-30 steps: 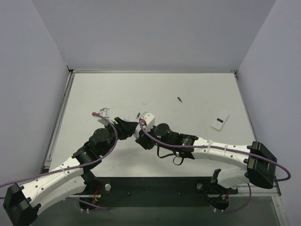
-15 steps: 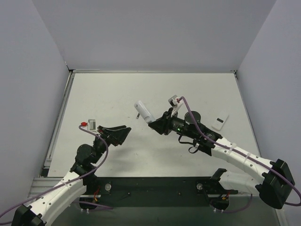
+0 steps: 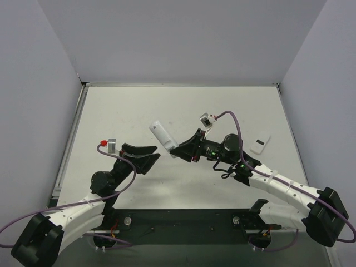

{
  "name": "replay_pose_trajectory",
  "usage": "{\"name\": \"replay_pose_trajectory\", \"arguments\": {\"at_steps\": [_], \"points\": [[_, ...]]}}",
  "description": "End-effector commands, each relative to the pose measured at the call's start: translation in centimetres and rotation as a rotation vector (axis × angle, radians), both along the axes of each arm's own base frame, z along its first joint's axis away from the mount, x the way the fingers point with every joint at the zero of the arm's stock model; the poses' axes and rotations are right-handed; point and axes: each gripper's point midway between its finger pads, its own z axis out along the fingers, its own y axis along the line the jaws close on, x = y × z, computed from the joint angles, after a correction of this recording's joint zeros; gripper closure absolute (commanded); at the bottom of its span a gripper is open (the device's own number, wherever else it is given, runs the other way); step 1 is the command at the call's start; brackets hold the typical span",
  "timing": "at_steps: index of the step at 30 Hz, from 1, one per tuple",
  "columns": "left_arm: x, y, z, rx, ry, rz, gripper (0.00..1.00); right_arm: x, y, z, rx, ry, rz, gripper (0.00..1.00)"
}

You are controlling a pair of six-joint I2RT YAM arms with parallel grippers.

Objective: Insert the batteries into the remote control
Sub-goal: Adjust the remote control.

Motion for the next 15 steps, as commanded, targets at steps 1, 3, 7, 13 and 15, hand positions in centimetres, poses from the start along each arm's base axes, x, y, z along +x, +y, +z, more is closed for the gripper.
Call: {"name": "replay_pose_trajectory", "arguments": {"at_steps": [1, 3, 7, 13, 15], "points": [[-2.3, 0.8, 6.7, -0.145, -0.238, -0.026, 0.17, -1.3, 0.3, 5.6, 0.19, -0.096, 0.081, 1.0], [-2.3, 0.7, 7.2, -0.15, -0.249, -0.023, 0.17, -1.3, 0.6, 5.8, 0.195, -0.087, 0.096, 1.0], [-2.7, 0.6, 8.4, -0.168, -0.283, -0.025, 0.18, -1.4, 1.5, 6.2, 0.201, -0.099, 0.12, 1.0], [-3.1, 0.0, 9.9, -0.189, -0.299, -0.043, 0.22, -1.6, 2.2, 6.7, 0.222, -0.111, 0.147, 1.0], [-3.0, -0.3, 9.8, -0.195, -0.289, -0.049, 0.24, -1.7, 2.3, 6.7, 0.225, -0.113, 0.15, 1.0]]}}
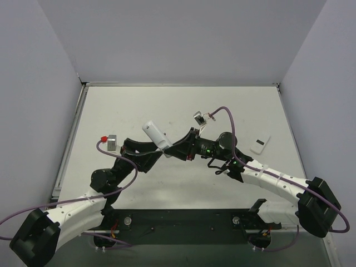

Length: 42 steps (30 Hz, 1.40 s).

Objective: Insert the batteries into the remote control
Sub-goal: Adjust the remote control.

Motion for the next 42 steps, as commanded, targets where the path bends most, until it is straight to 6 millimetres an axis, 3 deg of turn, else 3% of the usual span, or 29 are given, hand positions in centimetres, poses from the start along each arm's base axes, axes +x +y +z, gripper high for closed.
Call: {"name": "replay_pose_trajectory", "arguments": {"at_steps": [1, 6, 11, 15, 24, 29, 34, 38, 42], "points": [[-2.0, 1.1, 5.5, -0.146, -0.182, 0.006, 0.24, -1.2, 0.2, 5.7, 0.153, -0.147, 0.047, 1.0], [-2.2, 0.5, 5.7, -0.168, -0.18, -0.013, 0.32, -1.5, 0.4, 5.5, 0.152, -0.151, 0.057, 1.0], [-2.4, 0.1, 5.9, -0.187, -0.177, -0.028, 0.46, -2.0, 0.8, 4.9, 0.138, -0.146, 0.072, 1.0], [-2.8, 0.4, 6.5, -0.216, -0.185, -0.04, 0.5, -2.1, 0.8, 4.3, 0.134, -0.138, 0.072, 1.0], [-3.4, 2.5, 7.0, -0.278, -0.189, 0.008, 0.44, -2.2, 0.6, 4.4, 0.142, -0.135, 0.068, 1.0], [-3.3, 3.0, 7.2, -0.286, -0.187, 0.035, 0.32, -2.3, 0.9, 4.5, 0.142, -0.134, 0.079, 1.0], [-3.4, 2.6, 7.1, -0.261, -0.192, 0.026, 0.31, -2.3, 1.1, 4.5, 0.144, -0.134, 0.084, 1.0], [-3.1, 2.4, 6.7, -0.252, -0.182, 0.026, 0.38, -2.4, 1.2, 4.6, 0.146, -0.133, 0.089, 1.0], [-3.1, 2.2, 6.7, -0.255, -0.183, 0.021, 0.57, -2.5, 1.4, 4.5, 0.145, -0.13, 0.095, 1.0]]}}
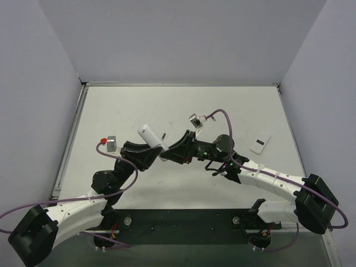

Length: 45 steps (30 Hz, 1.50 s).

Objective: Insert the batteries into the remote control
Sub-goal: Adjust the remote control.

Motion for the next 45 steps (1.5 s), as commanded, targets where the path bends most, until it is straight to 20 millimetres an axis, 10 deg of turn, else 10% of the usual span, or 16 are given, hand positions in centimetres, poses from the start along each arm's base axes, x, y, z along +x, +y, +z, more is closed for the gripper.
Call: {"name": "replay_pose_trajectory", "arguments": {"at_steps": [1, 8, 11, 23, 30, 38, 45], "points": [[-2.8, 2.4, 5.2, -0.169, -0.203, 0.001, 0.68, -0.9, 0.2, 3.7, 0.107, -0.106, 0.031, 1.0], [-2.7, 2.4, 4.9, -0.154, -0.198, 0.011, 1.0, -0.4, 0.3, 3.0, 0.096, -0.102, 0.006, 0.9], [-2.4, 2.3, 4.4, -0.126, -0.187, 0.031, 1.0, 0.3, 0.2, 2.0, 0.049, -0.126, -0.034, 0.63], [1.4, 1.0, -2.7, 0.393, -0.029, 0.192, 1.0, 2.8, -4.4, -2.1, -0.39, -0.271, -0.23, 0.3], [2.1, 0.4, -7.1, 0.649, 0.042, 0.172, 1.0, 3.8, -3.9, -0.6, -0.475, -0.292, -0.239, 0.29], [1.9, -0.9, -7.7, 0.706, 0.032, 0.114, 1.0, 6.9, -0.6, 1.5, -0.6, -0.276, -0.41, 0.18], [1.7, -1.1, -7.7, 0.709, 0.014, 0.108, 1.0, 7.9, 0.9, -1.2, -0.675, -0.14, -0.426, 0.18]]}}
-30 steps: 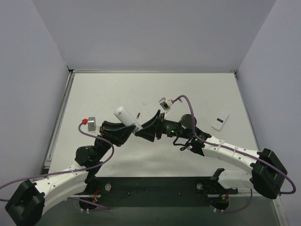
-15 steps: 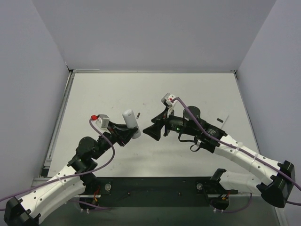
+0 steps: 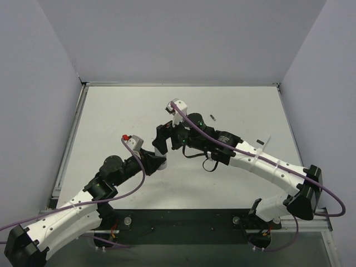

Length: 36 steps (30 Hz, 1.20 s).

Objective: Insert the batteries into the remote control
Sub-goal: Adjust the remote control.

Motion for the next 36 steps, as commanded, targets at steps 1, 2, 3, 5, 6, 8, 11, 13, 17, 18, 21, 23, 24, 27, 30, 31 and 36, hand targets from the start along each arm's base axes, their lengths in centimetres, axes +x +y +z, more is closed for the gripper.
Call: {"name": "replay_pose_trajectory", "arguments": {"at_steps": [1, 2, 3, 5, 6, 8, 11, 13, 17, 18, 21, 23, 24, 27, 30, 31, 36], "points": [[-0.2, -0.5, 3.8, -0.053, -0.099, -0.029, 1.0, 0.9, 0.3, -0.5, -0.008, 0.069, -0.078, 0.21], [-0.2, -0.5, 3.7, -0.056, -0.1, -0.03, 1.0, 0.9, 0.7, -1.3, -0.018, 0.086, -0.073, 0.23], [-0.2, -0.5, 3.6, -0.055, -0.099, -0.029, 1.0, 0.9, 0.9, -1.4, -0.016, 0.094, -0.075, 0.27], [-0.2, -0.5, 3.5, -0.051, -0.096, -0.027, 1.0, 0.7, 1.4, -1.6, 0.001, 0.115, -0.068, 0.32], [-0.2, -0.5, 3.4, -0.048, -0.098, -0.024, 1.0, 0.6, 1.5, -1.6, 0.007, 0.119, -0.064, 0.4], [-0.1, -0.4, 3.4, -0.051, -0.099, -0.018, 1.0, 0.4, 1.7, -1.6, 0.018, 0.128, -0.053, 0.51], [-0.2, -0.2, 3.3, -0.065, -0.119, -0.013, 1.0, 0.2, 1.6, -1.4, 0.037, 0.133, -0.059, 0.76], [-0.2, -0.1, 2.7, -0.065, -0.122, -0.01, 0.94, 0.3, 1.4, -1.2, 0.05, 0.135, -0.068, 0.9], [-0.4, -0.2, 2.0, -0.064, -0.128, -0.017, 0.66, 0.2, 0.8, -0.6, 0.077, 0.13, -0.092, 1.0], [-0.4, -0.2, 2.0, -0.062, -0.128, -0.02, 0.61, 0.3, 0.6, -0.6, 0.075, 0.126, -0.1, 1.0], [-0.4, -0.5, 1.3, -0.047, -0.121, -0.028, 0.55, 0.4, 0.3, -0.3, 0.08, 0.117, -0.112, 1.0], [-0.4, -0.7, 1.0, -0.036, -0.115, -0.038, 0.53, 0.4, 0.1, -0.3, 0.081, 0.114, -0.119, 1.0], [-0.4, -0.8, 0.8, -0.031, -0.112, -0.041, 0.5, 0.4, 0.0, -0.3, 0.082, 0.115, -0.123, 1.0], [-0.4, -0.9, 0.5, -0.019, -0.108, -0.045, 0.49, 0.4, -0.1, -0.4, 0.082, 0.117, -0.125, 1.0], [-0.3, -1.0, 0.5, -0.017, -0.108, -0.046, 0.49, 0.6, 0.2, 0.0, 0.104, 0.109, -0.122, 1.0], [-0.4, -1.1, 0.5, -0.018, -0.109, -0.048, 0.51, 0.5, 0.2, -0.1, 0.103, 0.113, -0.121, 1.0], [-0.4, -1.1, 1.0, -0.039, -0.117, -0.049, 0.83, 0.4, 0.6, -0.8, 0.105, 0.137, -0.111, 1.0]]}}
